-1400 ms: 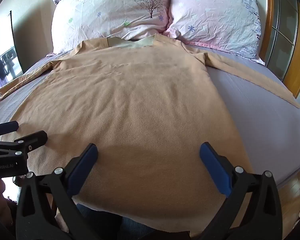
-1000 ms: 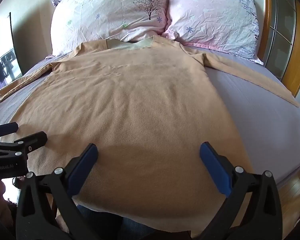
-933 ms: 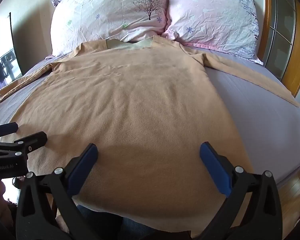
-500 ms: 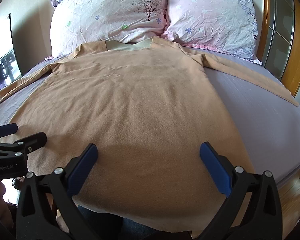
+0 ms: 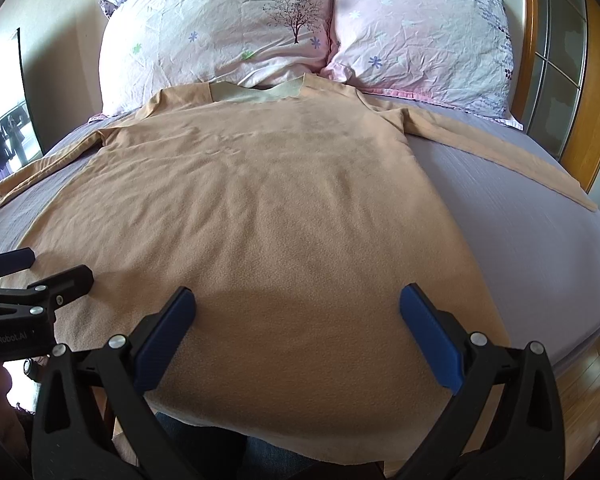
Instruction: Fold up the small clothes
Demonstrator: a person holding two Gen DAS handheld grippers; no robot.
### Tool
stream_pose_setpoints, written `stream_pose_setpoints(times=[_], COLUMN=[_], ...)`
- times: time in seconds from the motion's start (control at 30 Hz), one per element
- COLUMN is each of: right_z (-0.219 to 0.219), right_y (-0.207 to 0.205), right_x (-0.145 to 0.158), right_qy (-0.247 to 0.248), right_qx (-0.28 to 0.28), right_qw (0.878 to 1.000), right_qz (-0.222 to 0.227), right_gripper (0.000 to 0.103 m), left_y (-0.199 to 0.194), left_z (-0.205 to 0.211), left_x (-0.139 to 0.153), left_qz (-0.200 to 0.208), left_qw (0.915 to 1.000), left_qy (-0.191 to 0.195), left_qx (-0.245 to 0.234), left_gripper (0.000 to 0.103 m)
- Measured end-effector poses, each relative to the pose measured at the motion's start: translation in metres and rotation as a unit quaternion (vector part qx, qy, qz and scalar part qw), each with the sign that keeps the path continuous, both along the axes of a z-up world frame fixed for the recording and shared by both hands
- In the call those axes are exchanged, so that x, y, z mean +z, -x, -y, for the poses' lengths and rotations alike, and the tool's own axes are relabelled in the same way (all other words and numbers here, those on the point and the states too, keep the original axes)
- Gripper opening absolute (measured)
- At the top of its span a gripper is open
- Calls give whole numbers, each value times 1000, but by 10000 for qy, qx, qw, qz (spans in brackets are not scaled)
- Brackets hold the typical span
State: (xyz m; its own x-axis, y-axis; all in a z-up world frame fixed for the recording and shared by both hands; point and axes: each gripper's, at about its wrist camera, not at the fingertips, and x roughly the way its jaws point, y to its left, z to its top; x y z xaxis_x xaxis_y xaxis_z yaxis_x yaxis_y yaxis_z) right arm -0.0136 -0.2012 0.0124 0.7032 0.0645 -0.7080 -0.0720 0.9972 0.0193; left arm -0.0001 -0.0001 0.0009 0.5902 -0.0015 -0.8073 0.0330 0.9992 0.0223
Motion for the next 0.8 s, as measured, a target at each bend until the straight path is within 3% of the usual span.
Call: stream_pose_setpoints(times=[0.8], right_z=[2], right_y=[0], right_x=[1], right_qy=[-8], right_qx=[-7], right_qw=[10000], right_qz=[41], right_gripper=[101], left_y=[0], left_z=[0], left_x=[9], left_qz=[30], left_qw=[10000], left_qy=[2], left_qx=[3], left_gripper=[102])
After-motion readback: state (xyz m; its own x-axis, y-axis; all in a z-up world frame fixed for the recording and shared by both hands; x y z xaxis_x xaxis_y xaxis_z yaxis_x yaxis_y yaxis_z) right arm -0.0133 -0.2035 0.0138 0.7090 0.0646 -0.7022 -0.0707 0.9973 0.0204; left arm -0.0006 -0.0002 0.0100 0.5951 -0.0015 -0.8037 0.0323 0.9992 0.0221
